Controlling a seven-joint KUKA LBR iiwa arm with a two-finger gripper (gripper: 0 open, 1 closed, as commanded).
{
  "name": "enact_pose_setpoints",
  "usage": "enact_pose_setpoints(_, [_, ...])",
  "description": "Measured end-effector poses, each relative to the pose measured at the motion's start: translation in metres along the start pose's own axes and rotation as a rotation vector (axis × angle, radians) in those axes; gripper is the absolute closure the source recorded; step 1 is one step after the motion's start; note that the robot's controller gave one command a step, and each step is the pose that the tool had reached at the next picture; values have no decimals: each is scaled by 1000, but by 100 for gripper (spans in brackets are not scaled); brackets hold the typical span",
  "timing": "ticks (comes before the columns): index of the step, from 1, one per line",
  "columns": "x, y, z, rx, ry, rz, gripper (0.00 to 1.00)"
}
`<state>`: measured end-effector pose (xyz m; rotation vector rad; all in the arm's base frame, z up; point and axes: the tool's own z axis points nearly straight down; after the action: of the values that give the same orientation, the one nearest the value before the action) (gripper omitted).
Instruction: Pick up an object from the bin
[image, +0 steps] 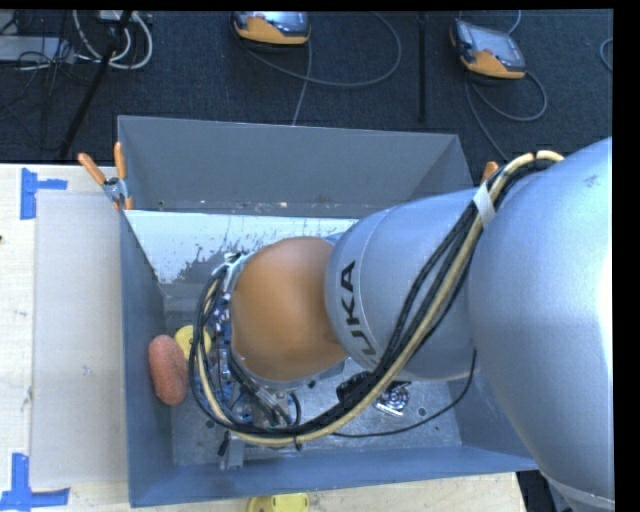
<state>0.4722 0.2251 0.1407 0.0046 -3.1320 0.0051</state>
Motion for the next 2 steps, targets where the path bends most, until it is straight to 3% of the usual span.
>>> enact_pose_setpoints(1, [-2, -1, -4, -2, -7, 5, 0])
enact_pose_setpoints(2, [1, -53, 18, -4, -8, -18, 0])
